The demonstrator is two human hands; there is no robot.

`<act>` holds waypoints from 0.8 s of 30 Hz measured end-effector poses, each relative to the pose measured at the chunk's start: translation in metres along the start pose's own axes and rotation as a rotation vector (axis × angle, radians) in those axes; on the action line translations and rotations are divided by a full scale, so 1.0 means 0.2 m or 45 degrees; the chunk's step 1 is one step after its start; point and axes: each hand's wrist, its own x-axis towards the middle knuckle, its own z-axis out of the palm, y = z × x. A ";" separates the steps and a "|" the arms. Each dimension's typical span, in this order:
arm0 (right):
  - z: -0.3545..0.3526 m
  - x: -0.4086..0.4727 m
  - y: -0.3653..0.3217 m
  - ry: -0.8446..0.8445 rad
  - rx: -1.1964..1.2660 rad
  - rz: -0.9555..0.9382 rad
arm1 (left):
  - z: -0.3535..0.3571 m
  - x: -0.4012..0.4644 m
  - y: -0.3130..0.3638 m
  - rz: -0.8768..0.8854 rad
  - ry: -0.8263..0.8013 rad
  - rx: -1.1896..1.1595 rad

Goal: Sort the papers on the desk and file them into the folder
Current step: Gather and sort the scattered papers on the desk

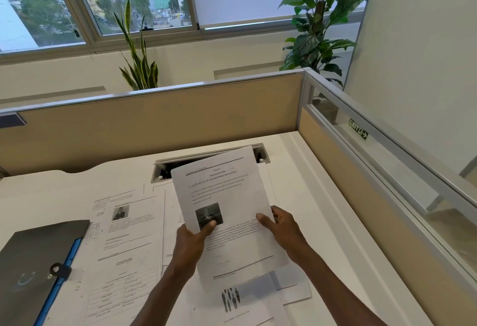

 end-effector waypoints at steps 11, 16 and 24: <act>-0.17 0.09 0.24 0.370 -0.810 0.421 | -0.18 0.02 -0.04 -0.056 0.250 0.047; -0.08 0.10 0.22 0.297 -1.105 0.470 | -0.19 0.02 -0.06 -0.095 0.262 0.058; 0.01 0.13 0.22 0.231 -1.187 0.513 | -0.18 0.02 -0.05 -0.116 0.291 0.062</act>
